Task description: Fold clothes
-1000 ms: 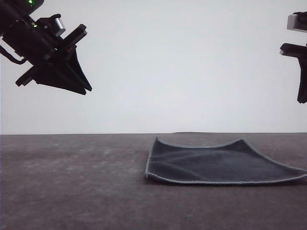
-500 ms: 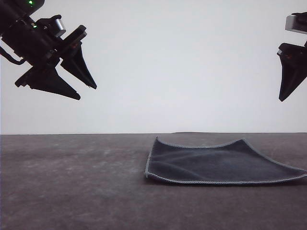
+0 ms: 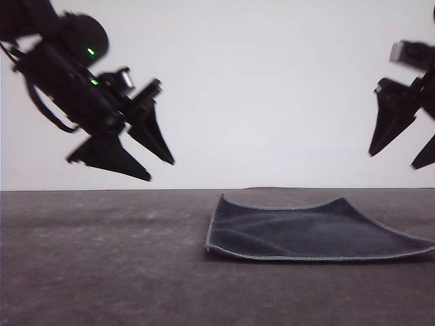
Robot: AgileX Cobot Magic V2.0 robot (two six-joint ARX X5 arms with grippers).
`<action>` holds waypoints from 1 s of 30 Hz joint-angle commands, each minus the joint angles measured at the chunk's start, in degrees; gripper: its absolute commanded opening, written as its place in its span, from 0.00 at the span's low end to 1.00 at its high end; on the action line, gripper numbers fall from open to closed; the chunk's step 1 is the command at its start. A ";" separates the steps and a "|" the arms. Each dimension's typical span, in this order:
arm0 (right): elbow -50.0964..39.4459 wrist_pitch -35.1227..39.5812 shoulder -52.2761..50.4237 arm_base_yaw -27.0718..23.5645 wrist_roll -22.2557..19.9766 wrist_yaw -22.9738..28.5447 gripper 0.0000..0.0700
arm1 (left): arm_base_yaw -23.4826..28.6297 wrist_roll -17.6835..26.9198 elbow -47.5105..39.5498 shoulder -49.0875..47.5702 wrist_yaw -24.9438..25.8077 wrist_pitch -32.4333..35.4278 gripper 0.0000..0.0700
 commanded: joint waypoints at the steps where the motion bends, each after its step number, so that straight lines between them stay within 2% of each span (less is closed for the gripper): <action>1: 1.85 1.36 3.12 -0.16 1.12 -1.82 0.71 | -0.61 -0.95 3.75 2.99 1.52 0.70 0.44; 5: 4.79 2.93 9.59 -0.48 1.76 -5.87 0.71 | -1.29 -2.06 10.72 9.16 3.40 -0.11 0.44; 11: 11.32 2.96 18.62 -0.90 3.10 -10.58 0.71 | -2.01 -2.17 21.46 18.45 3.65 -4.63 0.44; 14: 14.13 3.00 21.91 -0.90 3.28 -10.98 0.71 | -2.26 -2.17 25.04 21.88 3.94 -5.24 0.44; 19: 16.51 4.50 25.53 -0.93 3.99 -11.94 0.70 | -2.64 -2.34 27.62 25.05 4.56 -4.91 0.44; 30: 17.51 11.52 30.59 -0.48 9.82 -15.49 0.69 | -4.48 -4.86 27.98 26.08 4.54 -2.83 0.44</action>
